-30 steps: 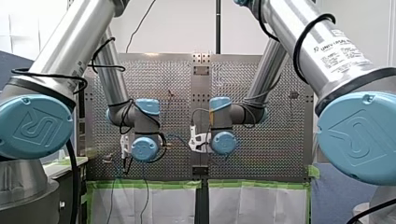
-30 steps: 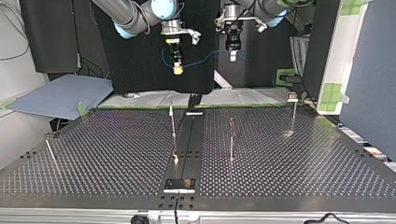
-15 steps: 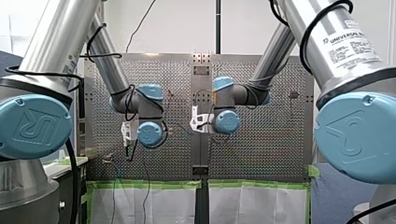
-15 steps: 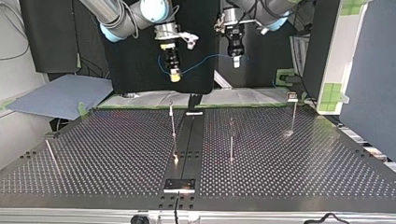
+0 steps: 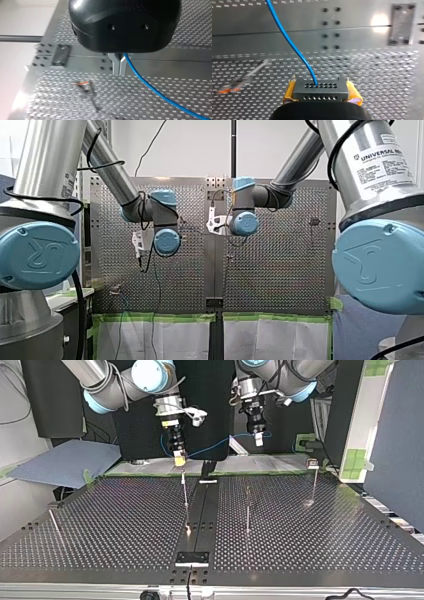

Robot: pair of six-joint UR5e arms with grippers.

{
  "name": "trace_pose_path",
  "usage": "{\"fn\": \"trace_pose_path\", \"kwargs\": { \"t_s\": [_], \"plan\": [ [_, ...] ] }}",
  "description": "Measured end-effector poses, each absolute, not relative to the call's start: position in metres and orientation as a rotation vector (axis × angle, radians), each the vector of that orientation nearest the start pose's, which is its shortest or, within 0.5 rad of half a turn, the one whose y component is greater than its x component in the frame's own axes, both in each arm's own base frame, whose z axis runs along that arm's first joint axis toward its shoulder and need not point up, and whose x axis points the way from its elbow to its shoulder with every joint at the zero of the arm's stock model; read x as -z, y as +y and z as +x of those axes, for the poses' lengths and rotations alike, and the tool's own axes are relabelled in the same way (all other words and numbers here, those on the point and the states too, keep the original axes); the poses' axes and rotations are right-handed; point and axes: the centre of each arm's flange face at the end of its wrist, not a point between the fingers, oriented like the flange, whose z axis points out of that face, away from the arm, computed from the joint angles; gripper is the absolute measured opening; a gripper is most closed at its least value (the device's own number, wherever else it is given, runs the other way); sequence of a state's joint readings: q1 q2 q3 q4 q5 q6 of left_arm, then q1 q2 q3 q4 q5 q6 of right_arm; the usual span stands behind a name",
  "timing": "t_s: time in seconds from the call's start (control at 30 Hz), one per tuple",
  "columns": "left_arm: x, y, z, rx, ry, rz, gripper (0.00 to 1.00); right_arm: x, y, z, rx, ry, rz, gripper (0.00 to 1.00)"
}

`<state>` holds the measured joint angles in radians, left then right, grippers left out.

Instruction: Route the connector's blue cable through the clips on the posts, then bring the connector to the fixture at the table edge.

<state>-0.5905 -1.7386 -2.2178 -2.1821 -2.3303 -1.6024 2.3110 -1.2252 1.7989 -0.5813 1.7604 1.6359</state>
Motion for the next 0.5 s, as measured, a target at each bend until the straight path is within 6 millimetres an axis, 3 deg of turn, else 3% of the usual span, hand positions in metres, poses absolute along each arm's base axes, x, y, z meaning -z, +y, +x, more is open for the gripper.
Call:
{"fn": "trace_pose_path", "kwargs": {
  "t_s": [0.27,0.5],
  "plan": [
    [-0.25,-0.29,0.333,-0.028,1.404,-0.246,0.0,-0.296,-0.356,0.459,-1.679,-0.94,1.544,0.0],
    [-0.28,-0.274,0.344,-0.048,1.384,-0.238,0.0,-0.31,-0.36,0.452,-1.685,-0.941,1.529,0.0]
  ]
}}
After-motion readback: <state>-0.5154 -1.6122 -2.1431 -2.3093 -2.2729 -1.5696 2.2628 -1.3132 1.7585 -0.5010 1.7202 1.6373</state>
